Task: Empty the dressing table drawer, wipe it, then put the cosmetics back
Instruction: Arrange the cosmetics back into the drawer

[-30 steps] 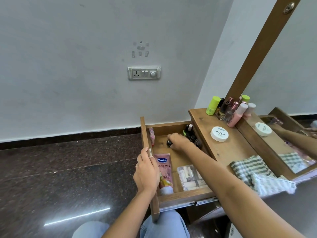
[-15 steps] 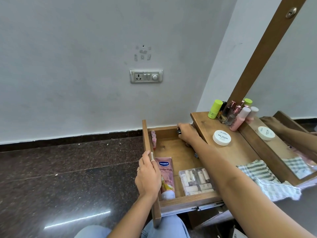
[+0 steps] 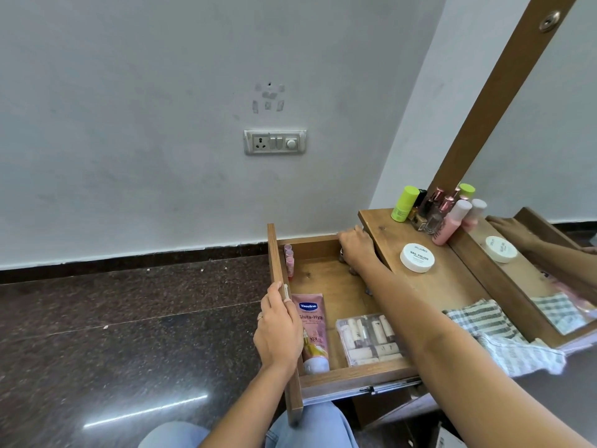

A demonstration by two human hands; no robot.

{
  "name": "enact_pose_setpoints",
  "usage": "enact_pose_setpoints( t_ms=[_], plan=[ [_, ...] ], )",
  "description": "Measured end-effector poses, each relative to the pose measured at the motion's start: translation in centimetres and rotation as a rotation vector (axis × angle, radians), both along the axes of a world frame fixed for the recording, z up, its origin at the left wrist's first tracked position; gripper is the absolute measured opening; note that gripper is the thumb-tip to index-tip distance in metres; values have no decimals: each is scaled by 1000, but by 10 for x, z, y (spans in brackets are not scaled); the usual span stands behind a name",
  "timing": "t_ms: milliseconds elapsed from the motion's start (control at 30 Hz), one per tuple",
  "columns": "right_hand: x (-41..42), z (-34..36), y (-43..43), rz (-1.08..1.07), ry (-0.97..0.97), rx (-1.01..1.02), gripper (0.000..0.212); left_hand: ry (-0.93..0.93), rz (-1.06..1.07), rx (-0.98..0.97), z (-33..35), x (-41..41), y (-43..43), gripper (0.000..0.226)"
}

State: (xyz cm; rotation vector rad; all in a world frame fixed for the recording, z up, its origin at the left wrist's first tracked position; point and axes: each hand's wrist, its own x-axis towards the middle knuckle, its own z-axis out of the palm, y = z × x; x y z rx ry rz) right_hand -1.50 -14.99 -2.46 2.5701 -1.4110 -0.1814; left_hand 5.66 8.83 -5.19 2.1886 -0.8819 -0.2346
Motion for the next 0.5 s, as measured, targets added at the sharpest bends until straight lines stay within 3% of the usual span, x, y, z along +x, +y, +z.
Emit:
enact_pose_setpoints(
  t_ms=[500],
  plan=[
    [-3, 13, 13, -10, -25, 31, 37, -6, 1, -4, -1, 0, 0, 37]
  ],
)
